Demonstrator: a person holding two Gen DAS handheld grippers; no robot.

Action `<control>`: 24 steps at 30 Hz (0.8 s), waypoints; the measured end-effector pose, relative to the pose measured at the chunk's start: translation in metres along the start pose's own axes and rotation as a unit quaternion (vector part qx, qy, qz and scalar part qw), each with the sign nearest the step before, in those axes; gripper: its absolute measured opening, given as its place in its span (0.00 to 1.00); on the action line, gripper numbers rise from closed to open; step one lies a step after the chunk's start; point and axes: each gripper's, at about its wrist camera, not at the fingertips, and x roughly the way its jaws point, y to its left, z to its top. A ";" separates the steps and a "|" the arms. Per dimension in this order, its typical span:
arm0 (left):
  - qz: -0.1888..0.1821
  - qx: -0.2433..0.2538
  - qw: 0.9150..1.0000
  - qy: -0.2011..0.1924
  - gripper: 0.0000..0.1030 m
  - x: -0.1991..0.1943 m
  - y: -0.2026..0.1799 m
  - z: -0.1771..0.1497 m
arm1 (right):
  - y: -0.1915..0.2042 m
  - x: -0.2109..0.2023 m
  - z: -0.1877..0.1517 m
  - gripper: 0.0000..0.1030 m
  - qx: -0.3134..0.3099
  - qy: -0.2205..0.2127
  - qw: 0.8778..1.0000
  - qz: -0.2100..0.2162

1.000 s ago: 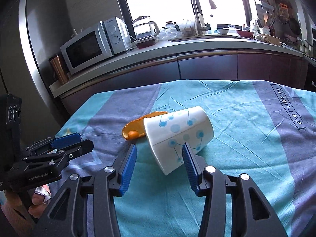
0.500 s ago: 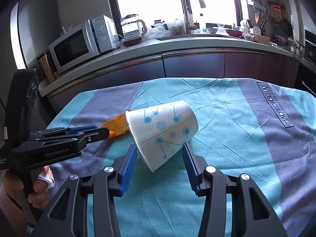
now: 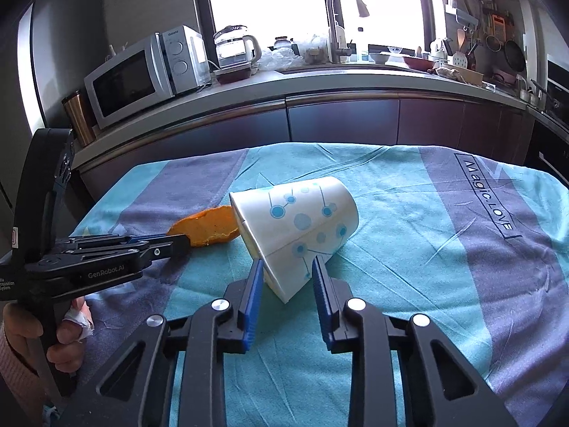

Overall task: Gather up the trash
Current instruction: 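Grasp the orange peel with the left tool while the right tool grasps the white paper cup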

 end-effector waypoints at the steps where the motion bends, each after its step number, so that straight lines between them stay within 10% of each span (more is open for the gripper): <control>1: 0.000 0.000 1.000 -0.002 0.13 -0.003 0.000 -0.001 | -0.001 -0.001 0.000 0.23 0.000 0.000 1.000 -0.001; 20: 0.013 0.014 1.000 -0.023 0.15 -0.035 0.004 -0.021 | 0.000 0.011 0.008 0.25 -0.032 0.004 0.999 -0.037; 24: 0.015 0.015 0.999 -0.024 0.23 -0.033 0.004 -0.016 | -0.006 0.012 0.009 0.09 -0.028 0.002 0.999 -0.037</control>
